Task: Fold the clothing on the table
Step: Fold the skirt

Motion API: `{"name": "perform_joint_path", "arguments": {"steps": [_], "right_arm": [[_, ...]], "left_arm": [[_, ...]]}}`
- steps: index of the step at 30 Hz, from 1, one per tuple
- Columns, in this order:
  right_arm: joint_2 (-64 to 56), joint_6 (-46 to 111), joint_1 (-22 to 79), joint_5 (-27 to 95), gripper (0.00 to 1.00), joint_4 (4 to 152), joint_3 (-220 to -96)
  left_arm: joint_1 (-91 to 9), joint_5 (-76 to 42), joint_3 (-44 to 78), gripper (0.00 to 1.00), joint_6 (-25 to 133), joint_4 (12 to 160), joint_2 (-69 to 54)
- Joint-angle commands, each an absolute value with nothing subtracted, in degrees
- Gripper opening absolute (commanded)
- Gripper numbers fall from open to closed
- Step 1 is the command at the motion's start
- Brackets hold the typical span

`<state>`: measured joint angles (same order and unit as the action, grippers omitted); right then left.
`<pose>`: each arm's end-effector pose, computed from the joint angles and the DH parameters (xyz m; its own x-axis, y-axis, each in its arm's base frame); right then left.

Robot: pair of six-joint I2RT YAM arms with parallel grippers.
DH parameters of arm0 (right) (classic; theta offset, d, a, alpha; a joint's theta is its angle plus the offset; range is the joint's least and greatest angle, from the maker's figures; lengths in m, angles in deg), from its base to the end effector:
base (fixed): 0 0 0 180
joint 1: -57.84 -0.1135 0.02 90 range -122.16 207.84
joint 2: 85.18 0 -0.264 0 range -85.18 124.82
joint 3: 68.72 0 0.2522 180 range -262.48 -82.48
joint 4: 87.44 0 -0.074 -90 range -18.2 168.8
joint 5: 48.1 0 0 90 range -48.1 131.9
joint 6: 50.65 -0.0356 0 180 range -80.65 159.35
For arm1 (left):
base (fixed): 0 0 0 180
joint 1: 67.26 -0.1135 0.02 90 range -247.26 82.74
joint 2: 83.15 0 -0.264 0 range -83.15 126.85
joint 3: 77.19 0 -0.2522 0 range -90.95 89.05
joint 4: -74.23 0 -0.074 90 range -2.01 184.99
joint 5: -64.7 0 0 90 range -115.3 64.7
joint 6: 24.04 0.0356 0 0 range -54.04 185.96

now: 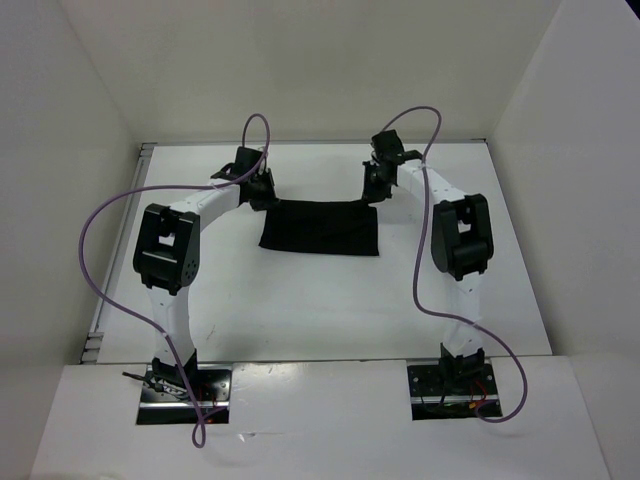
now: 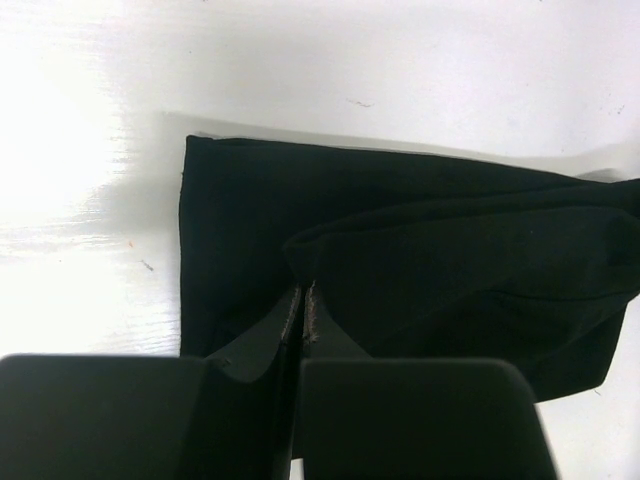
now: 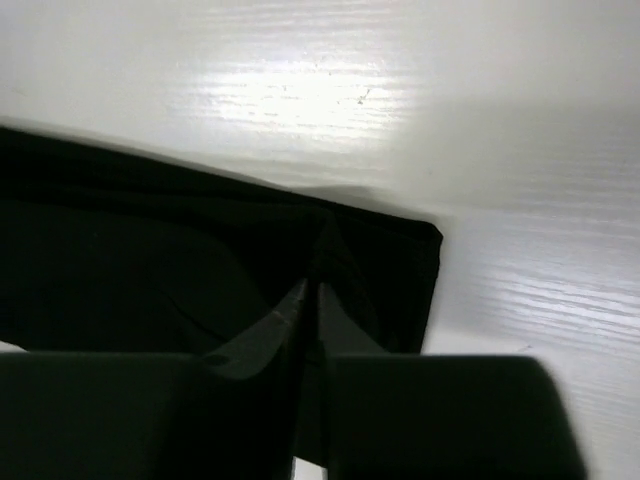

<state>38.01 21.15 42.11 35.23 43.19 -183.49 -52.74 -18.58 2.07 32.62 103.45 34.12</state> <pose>0.4535 0.1320 0.2050 -0.8764 0.0755 -0.4757 -0.0580 0.9639 0.2598 0.4433 -0.1191 0.1981 -0.7596 -0.3671 -0.5369 -0.1071 0.8848 -0.4535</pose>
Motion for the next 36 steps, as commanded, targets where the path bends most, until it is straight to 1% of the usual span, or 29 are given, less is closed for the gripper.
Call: {"name": "perform_joint_path", "arguments": {"steps": [1,2,3,5,8,14,17,22,27,31,36], "right_arm": [[40.5,21.8,41.6,34.2,0.06,45.1,-187.6],[41.2,21.8,41.6,35.2,0.02,45.1,-187.6],[41.2,21.2,41.6,36.4,0.0,44.4,-188.3],[40.2,20.5,41.6,40.4,0.0,44.3,-188.3],[36.7,19.4,41.6,43.3,0.0,44.3,-187.2],[29.9,18.0,41.6,46.9,0.0,40.8,-184.9],[28.3,16.6,41.6,46.9,0.0,37.7,-184.3],[20.3,13.9,39.7,46.9,0.0,37.1,-176.4],[10.6,11.7,36.8,48.1,0.0,34.6,-167.9],[1.5,9.8,34.8,45.3,0.0,33.0,-162.0],[-4.6,5.6,32.7,40.2,0.0,30.6,-153.2]], "left_arm": [[-53.0,-17.8,3.0,0.0,32.7,103.6,34.0],[-53.0,-17.8,3.0,0.0,32.7,103.6,34.0],[-53.0,-18.4,3.0,0.0,33.3,103.6,34.0],[-53.5,-18.4,3.0,0.0,33.3,103.6,34.0],[-53.6,-18.4,3.8,0.0,33.3,104.2,32.0],[-55.2,-14.8,5.1,0.0,33.9,103.5,23.7],[-55.2,-12.4,7.8,0.0,32.6,103.5,19.5],[-55.2,-8.9,14.9,0.0,30.3,101.6,12.7],[-53.0,-8.3,23.8,0.0,28.9,101.1,5.1],[-52.5,-6.7,30.5,0.0,26.6,100.6,-2.3],[-52.0,-6.7,35.8,0.0,25.4,102.7,-10.0]]}}
